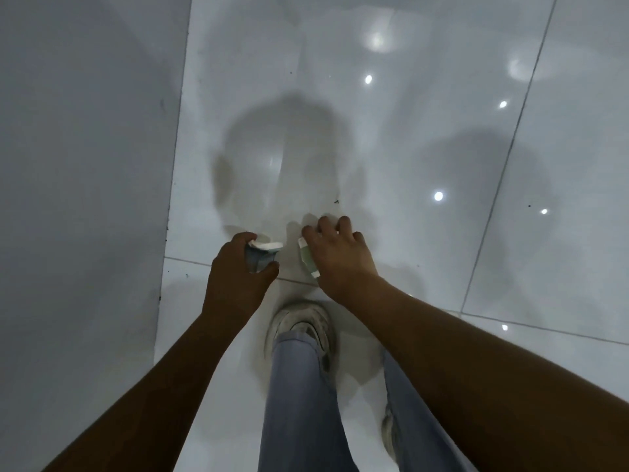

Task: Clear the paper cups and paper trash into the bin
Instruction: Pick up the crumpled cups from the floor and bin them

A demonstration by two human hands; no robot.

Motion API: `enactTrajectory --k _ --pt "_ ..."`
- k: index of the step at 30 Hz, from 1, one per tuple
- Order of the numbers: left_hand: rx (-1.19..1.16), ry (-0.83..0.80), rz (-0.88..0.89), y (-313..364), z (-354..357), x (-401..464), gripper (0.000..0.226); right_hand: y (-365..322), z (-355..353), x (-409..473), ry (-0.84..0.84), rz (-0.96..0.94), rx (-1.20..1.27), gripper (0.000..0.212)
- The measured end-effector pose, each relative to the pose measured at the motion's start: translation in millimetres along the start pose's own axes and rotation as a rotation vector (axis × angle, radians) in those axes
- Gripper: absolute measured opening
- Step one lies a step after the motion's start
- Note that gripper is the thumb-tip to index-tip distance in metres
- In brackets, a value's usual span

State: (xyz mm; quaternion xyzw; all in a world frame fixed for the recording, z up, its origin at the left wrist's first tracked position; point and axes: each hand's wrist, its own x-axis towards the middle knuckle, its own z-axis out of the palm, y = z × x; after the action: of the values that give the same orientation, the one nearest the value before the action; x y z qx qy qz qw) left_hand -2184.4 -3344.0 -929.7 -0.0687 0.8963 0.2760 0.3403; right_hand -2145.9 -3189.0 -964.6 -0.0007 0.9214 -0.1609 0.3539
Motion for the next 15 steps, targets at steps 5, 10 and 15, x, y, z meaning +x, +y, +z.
enactTrajectory --k 5,10,15 --pt "0.048 -0.075 -0.022 26.6 -24.9 -44.9 0.051 1.7 -36.9 -42.1 0.034 0.076 0.074 0.071" --pt "0.170 -0.201 0.041 101.5 -84.5 -124.1 0.048 -9.6 -125.0 -134.6 0.111 0.139 0.119 0.074" --pt "0.243 -0.194 0.171 202.6 -158.8 -205.6 0.052 -14.8 -240.2 -263.1 0.216 0.229 0.203 0.070"
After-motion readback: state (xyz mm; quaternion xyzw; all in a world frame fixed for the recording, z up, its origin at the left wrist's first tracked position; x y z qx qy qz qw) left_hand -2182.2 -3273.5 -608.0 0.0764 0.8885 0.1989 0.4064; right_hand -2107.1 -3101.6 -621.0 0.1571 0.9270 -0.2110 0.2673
